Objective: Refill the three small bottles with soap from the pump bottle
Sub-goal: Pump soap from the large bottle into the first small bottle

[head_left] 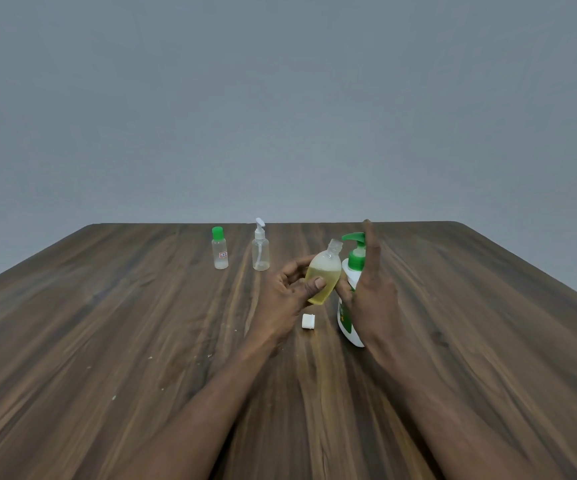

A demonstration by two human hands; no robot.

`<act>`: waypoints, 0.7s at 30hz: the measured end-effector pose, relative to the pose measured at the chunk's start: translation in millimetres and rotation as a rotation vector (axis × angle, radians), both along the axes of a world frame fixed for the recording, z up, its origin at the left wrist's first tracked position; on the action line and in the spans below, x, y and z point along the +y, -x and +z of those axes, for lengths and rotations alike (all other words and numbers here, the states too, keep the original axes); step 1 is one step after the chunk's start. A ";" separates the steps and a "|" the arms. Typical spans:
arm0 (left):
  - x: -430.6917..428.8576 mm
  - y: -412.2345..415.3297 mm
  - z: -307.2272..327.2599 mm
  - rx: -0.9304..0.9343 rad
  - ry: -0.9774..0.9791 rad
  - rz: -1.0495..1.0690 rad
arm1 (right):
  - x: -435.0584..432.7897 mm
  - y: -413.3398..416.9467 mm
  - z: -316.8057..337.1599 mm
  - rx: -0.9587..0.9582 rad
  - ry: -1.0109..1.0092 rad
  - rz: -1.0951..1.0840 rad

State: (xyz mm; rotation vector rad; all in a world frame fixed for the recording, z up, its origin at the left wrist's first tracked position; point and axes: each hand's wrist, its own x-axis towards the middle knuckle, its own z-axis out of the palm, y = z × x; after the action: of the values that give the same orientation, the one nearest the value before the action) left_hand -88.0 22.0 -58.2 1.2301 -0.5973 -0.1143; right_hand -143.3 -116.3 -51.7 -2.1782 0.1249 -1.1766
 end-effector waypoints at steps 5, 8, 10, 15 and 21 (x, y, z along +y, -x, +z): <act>-3.3 -2.5 -3.9 0.008 0.022 -0.011 | -2.2 1.3 0.7 -0.001 0.003 0.032; -4.5 -5.7 -6.2 0.002 0.036 -0.004 | -3.7 4.0 1.6 0.034 -0.053 0.053; -5.3 -6.3 -7.2 -0.012 0.029 0.005 | -4.2 6.9 1.2 0.069 -0.073 0.048; -6.2 -4.7 -8.2 -0.029 0.005 0.022 | -6.2 14.2 -2.2 0.162 -0.102 -0.037; -1.4 -7.7 -8.3 -0.023 -0.038 0.042 | -5.6 13.6 -6.4 0.201 -0.067 -0.131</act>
State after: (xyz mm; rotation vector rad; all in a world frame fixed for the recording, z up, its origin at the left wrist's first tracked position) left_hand -80.2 20.6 -66.5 1.2815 -0.5910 -0.0767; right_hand -156.9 -121.9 -58.1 -2.2530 0.3932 -1.0050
